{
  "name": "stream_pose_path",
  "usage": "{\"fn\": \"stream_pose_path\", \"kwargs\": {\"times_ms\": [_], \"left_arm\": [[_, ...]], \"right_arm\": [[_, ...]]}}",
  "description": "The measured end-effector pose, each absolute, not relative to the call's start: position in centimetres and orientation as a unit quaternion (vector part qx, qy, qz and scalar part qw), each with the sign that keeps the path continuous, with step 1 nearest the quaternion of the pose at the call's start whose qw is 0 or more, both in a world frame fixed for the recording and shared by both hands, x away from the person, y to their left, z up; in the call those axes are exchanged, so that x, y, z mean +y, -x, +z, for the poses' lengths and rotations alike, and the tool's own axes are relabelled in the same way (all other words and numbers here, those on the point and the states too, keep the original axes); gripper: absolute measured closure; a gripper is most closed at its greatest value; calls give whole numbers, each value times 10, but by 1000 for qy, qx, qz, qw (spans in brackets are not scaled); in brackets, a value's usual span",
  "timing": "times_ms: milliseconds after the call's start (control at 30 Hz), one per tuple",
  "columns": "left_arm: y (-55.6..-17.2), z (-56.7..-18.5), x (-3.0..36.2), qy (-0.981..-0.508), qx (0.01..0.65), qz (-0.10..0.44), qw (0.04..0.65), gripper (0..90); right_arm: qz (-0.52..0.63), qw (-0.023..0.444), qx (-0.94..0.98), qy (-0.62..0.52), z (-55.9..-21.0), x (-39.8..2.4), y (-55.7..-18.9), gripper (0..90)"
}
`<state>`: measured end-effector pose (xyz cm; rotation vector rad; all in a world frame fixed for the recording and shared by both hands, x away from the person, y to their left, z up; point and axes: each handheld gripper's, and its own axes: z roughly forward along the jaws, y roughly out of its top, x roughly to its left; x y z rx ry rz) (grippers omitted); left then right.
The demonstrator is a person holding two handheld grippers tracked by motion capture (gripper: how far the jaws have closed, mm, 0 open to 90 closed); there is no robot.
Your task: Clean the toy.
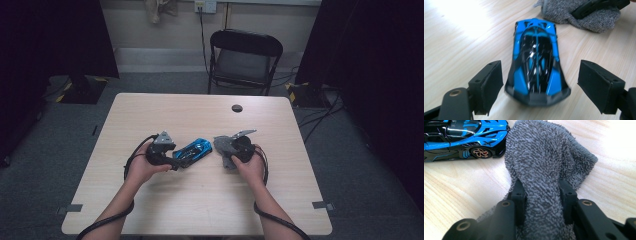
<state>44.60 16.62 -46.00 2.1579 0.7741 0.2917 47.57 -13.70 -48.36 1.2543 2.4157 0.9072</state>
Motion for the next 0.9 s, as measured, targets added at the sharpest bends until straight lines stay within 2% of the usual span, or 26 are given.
{"fn": "stream_pose_path", "kwargs": {"times_ms": [133,400,800,900], "left_arm": [[-457,-458,153,-854,309,114,403,211],[-472,-466,144,-859,315,115,387,316],[-474,-471,136,-869,290,115,384,443],[-475,-473,135,-869,292,117,382,444]], "right_arm": [[312,133,835,-433,-483,-137,-476,652],[312,133,837,-430,-483,-137,-477,651],[314,133,838,-427,-484,-138,-477,652],[313,134,838,-427,-483,-138,-477,651]]}}
